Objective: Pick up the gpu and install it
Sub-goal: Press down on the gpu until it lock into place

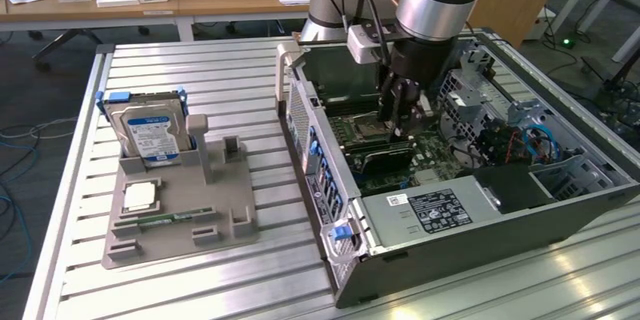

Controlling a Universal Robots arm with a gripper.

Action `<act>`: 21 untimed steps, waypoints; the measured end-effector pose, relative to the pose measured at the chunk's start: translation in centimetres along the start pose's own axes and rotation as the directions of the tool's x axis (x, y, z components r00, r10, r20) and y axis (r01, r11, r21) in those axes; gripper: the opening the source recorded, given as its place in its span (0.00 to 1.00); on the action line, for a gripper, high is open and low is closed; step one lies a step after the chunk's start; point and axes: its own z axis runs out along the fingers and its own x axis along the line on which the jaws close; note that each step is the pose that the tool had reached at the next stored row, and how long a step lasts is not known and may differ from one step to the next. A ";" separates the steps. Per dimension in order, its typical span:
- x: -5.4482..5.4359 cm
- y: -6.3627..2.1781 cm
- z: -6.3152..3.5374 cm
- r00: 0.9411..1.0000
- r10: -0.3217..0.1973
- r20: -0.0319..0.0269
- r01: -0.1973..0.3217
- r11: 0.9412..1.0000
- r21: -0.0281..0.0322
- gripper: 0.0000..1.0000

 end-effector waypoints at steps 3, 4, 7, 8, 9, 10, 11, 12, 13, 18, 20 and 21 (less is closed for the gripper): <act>0.0 0.00 0.00 1.000 0.000 0.000 0.000 1.000 0.000 0.38; 0.0 0.00 0.00 1.000 0.000 0.000 0.000 1.000 0.000 0.38; 0.0 0.00 0.00 1.000 0.000 0.000 0.000 1.000 0.000 0.21; 0.0 0.00 0.00 1.000 0.000 0.000 0.000 1.000 0.000 0.21; 0.0 0.00 0.00 1.000 0.000 0.000 0.000 1.000 0.000 0.15; 0.0 0.00 0.00 1.000 0.000 0.000 0.000 1.000 0.000 0.11; 0.0 0.00 0.00 1.000 0.000 0.000 0.000 1.000 0.000 0.11; 0.0 0.00 0.00 1.000 0.000 0.000 0.000 1.000 0.000 0.11; 0.0 0.00 0.00 1.000 0.000 0.000 0.000 1.000 0.000 0.11; 0.0 0.00 0.00 1.000 0.000 0.000 0.000 1.000 0.000 0.11; 0.0 0.00 0.00 1.000 0.000 0.000 0.000 1.000 0.000 0.11; -0.1 -0.01 0.01 1.000 0.000 0.000 0.000 1.000 0.000 0.11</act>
